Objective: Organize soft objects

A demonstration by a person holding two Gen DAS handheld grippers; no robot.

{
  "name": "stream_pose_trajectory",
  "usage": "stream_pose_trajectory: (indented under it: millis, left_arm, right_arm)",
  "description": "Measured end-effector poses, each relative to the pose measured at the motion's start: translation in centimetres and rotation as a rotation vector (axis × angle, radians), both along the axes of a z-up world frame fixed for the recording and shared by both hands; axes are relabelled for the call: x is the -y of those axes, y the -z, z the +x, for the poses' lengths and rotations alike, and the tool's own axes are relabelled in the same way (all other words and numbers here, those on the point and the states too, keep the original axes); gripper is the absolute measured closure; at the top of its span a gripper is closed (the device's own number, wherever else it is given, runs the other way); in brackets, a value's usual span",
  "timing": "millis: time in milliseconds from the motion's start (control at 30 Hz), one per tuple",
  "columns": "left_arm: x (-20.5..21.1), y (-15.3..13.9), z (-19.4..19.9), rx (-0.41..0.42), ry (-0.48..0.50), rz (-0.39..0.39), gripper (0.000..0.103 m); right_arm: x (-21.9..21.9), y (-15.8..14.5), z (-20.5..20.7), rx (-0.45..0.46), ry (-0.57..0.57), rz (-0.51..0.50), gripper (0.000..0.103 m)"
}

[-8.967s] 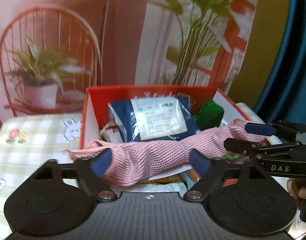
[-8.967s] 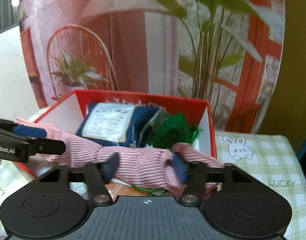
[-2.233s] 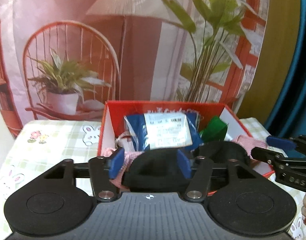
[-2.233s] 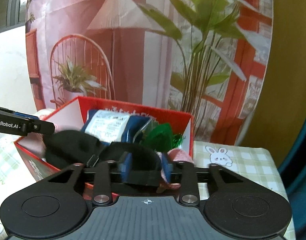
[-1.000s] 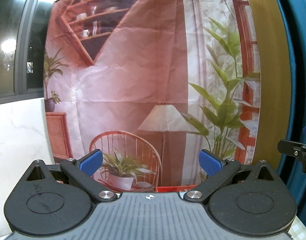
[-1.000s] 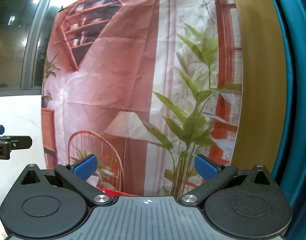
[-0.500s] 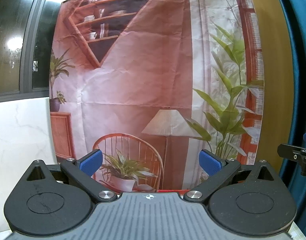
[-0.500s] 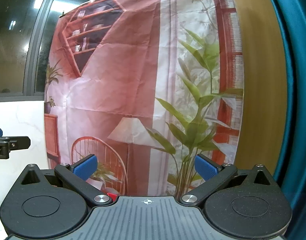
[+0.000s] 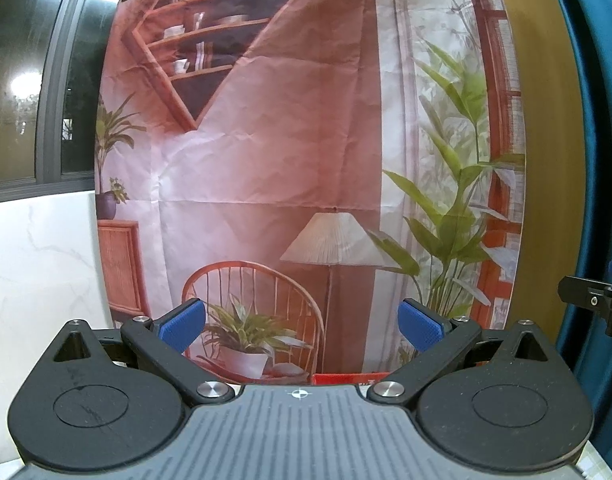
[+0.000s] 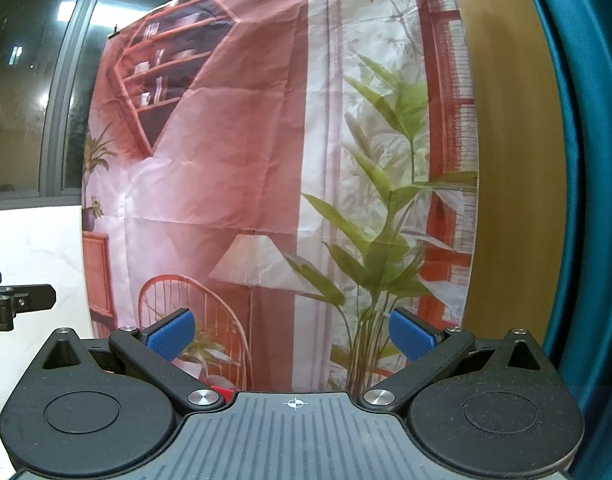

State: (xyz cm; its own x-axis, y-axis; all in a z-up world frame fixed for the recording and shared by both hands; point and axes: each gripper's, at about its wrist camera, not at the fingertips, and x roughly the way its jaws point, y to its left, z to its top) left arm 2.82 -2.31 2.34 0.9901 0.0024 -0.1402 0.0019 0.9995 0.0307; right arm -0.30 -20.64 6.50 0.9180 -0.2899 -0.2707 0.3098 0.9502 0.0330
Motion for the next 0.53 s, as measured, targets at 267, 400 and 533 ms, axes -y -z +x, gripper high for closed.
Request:
stream_pose_trajectory:
  millis: [267,400,533]
  left_arm:
    - [0.07,0.07,0.02,0.002,0.0,0.009,0.0]
    - [-0.02,0.11,0.07,0.004,0.006,0.011,0.0]
    - [0.01,0.14,0.17,-0.004,0.001,0.008,0.0]
  right_arm:
    - [0.15,0.04,0.07,-0.006,0.005,0.003,0.0]
    - [0.32,0.19,0.06,-0.009,0.008,0.007,0.0]
    - [0.44,0.13,0.23,-0.012,0.012,0.005,0.0]
